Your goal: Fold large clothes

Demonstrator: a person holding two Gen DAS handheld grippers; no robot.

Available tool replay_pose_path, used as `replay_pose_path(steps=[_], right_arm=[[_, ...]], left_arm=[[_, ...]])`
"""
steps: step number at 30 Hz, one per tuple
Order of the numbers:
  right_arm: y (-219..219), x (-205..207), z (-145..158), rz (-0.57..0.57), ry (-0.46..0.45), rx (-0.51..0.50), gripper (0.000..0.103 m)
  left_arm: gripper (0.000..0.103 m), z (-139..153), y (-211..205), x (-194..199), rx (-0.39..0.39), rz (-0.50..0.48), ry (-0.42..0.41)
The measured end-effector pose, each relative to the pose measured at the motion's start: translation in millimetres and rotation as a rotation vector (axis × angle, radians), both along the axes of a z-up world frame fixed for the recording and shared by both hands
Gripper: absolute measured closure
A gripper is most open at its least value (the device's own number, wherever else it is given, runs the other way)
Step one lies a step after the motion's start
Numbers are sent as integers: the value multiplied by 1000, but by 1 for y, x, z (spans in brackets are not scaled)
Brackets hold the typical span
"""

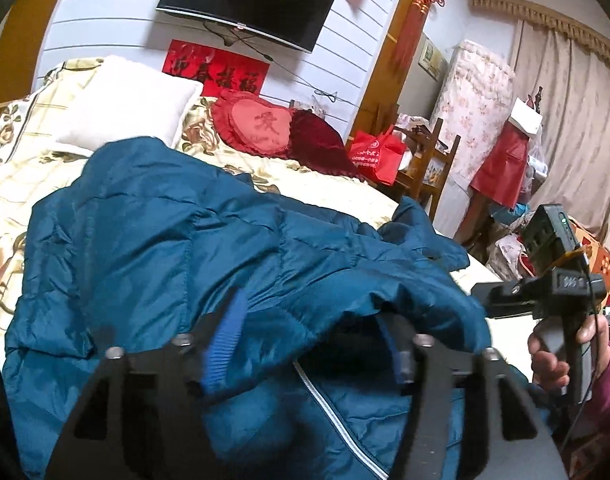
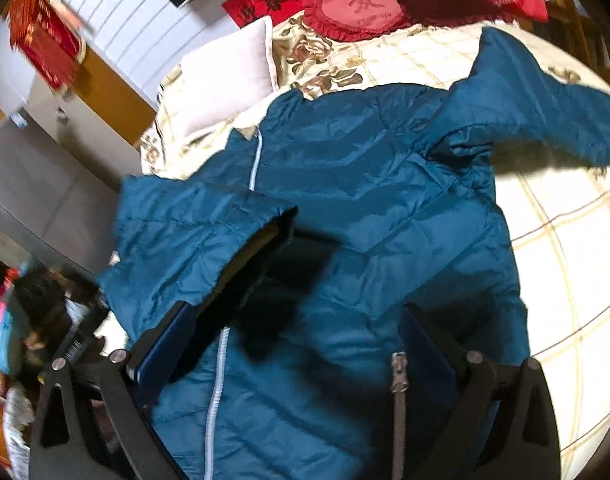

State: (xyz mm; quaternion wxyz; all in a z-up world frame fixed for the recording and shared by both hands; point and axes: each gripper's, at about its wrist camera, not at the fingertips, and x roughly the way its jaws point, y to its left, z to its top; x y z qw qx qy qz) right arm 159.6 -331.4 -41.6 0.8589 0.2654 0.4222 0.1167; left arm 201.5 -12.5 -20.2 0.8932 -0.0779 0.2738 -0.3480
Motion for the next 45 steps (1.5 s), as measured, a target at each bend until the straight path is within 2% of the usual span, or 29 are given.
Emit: replay_pose_path(steps=[3, 5, 10, 14, 18, 22, 23, 25, 27, 30, 33, 37, 41, 45], right_arm=[[-5, 1, 0, -10, -2, 92, 0], [-6, 2, -2, -28, 5, 105, 0], [-7, 5, -11, -68, 45, 35, 0], [-6, 8, -21, -97, 74, -30, 0], [6, 23, -34, -95, 102, -61, 0], [29, 45, -45, -94, 109, -128, 0], [36, 51, -47, -91, 116, -158, 3], [52, 62, -49, -57, 109, -238, 22], [67, 73, -40, -5, 61, -335, 59], [72, 81, -15, -19, -34, -456, 79], [68, 93, 10, -61, -120, -574, 84], [52, 113, 30, -126, -185, -678, 85], [33, 140, 29, -163, -156, -725, 85], [24, 172, 1, -178, -84, -762, 86]], left_arm=[[19, -1, 1, 0, -6, -8, -2], [18, -2, 0, -1, -4, -16, 9], [18, 2, 1, -9, 0, -34, 29], [18, 8, 5, -22, 27, -22, 9], [18, 8, 11, -29, 68, 40, 5], [18, -2, 17, -31, 159, 154, 9], [18, -7, 20, -30, 177, 181, 19], [18, -13, 25, -28, 190, 223, 37], [18, -19, 30, -27, 187, 250, 54], [18, -24, 40, -24, 169, 288, 89], [19, -29, 51, -21, 169, 363, 106], [19, -36, 61, -17, 148, 424, 122], [20, -46, 69, -9, 155, 468, 169], [21, -59, 74, -2, 163, 500, 245]])
